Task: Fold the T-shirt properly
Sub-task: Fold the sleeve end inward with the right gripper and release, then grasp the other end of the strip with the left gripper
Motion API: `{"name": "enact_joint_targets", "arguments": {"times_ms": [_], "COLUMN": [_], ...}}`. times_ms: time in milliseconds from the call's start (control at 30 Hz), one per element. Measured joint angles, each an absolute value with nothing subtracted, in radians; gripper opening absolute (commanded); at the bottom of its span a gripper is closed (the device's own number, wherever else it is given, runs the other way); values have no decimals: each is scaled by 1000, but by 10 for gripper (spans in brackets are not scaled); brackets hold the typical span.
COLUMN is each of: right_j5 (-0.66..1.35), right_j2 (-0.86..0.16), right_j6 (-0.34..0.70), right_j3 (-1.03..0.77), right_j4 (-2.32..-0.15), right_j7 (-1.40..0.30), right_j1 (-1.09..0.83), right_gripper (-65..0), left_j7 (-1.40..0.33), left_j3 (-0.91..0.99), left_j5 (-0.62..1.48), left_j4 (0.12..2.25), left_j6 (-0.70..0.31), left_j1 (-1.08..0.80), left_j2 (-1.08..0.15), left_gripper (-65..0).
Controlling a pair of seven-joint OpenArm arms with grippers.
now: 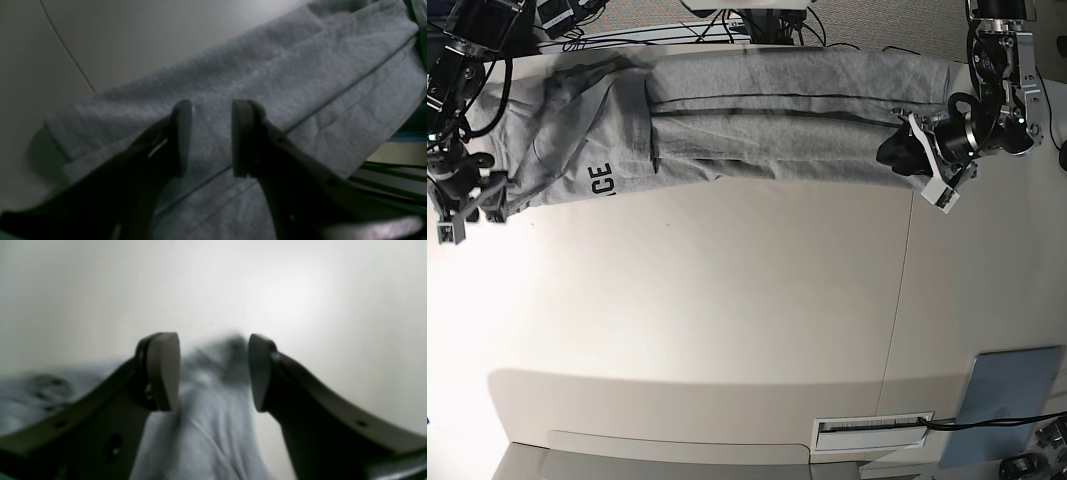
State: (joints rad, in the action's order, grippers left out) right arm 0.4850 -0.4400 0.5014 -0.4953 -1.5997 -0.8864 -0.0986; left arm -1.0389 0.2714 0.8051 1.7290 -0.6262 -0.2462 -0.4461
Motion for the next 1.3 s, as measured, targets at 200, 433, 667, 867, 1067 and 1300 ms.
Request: {"name": "enact_joint_targets", "arguments": {"times_ms": [200,433,667,867,1067,1300], "right_j5": [393,160,139,134,139,154], "right_j2": [-440,-439,-443,-443,-444,-443], "right_j6": [497,235,188,206,206,208], "right_j3": [-405,-316,-340,-340,-340,-340], "right_j4": [-1551,-1328,-1308,-1420,-1674,-1776], "right_j7": [-865,-700,-702,-712,-754,-772], "right_j1": [-80,-58,-34,-54,-142,-237], "right_gripper": [-600,-608,-609,-609,-609,-608], "left_j7": [-1039,-1039,-1047,-1046,-1047,-1028], "left_j3": [271,271,271,272,396,442], "left_j5": [805,805,805,805,808,794], "left_j4": [1729,1729,1729,1729,1729,1719], "left_j6": [-626,-626,-626,-627,-626,-598], "left_j1": [-246,-246,-246,-246,-249,-349], "left_j2": [-446,-446,-446,-452,-450,-430], "left_gripper": [-432,-432,-432,-403,-363,-331]}}
